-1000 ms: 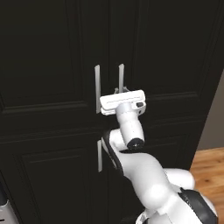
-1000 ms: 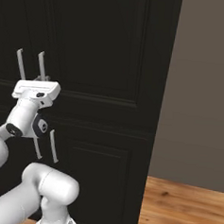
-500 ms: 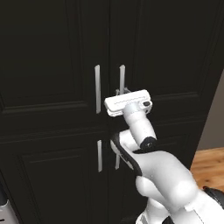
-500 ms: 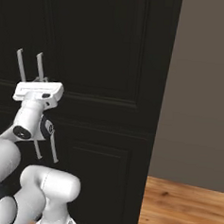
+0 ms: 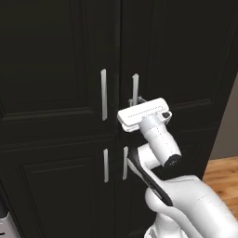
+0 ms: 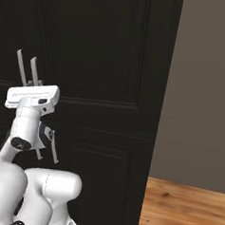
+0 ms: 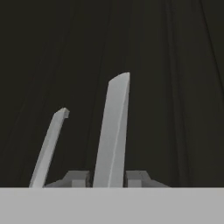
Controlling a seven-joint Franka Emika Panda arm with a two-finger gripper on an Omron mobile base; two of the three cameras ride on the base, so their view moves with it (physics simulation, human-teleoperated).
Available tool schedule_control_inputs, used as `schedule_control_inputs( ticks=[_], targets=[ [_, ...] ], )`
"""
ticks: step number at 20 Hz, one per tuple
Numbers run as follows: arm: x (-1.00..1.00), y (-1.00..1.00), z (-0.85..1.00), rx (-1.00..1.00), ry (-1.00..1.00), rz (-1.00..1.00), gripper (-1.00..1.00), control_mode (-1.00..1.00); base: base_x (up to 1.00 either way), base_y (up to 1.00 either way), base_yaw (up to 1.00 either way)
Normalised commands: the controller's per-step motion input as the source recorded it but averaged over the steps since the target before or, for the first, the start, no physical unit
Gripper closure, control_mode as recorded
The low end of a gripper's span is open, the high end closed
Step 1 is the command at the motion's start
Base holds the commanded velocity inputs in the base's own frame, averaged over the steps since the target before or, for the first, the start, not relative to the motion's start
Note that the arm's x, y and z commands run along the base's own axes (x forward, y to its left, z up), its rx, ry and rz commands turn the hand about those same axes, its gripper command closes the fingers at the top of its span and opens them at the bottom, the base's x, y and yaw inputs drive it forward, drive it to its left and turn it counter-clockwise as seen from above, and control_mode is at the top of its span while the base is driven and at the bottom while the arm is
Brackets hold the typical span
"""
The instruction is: The dining table condiment station is running low on shaker. Refill the condiment station by opening the cabinet and taking the shaker from the cabinet and placing it on the dining table.
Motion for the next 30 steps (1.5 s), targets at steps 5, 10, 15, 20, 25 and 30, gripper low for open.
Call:
schedule_control_inputs(
  ticks=[5,10,15,20,25,30],
  targets=[
    [-0.9,-0.05,0.8,0.0,0.0,0.0,1.0,-1.0,0.0,0.0,0.0],
    [-1.0,-0.25,0.39,0.0,0.0,0.0,1.0,-1.0,0.0,0.0,0.0],
    [-1.0,-0.39,0.2,0.06,0.02,0.0,1.0,-1.0,0.0,0.0,0.0],
    [-0.93,-0.04,0.14,0.03,0.06,0.0,-1.0,-1.0,0.0,0.0,0.0],
    [-0.18,1.0,0.49,-0.19,0.14,-0.01,-1.0,-1.0,0.0,0.0,0.0],
    [-0.29,0.84,0.94,-0.23,0.03,-0.05,-1.0,-1.0,0.0,0.0,0.0]
  ],
)
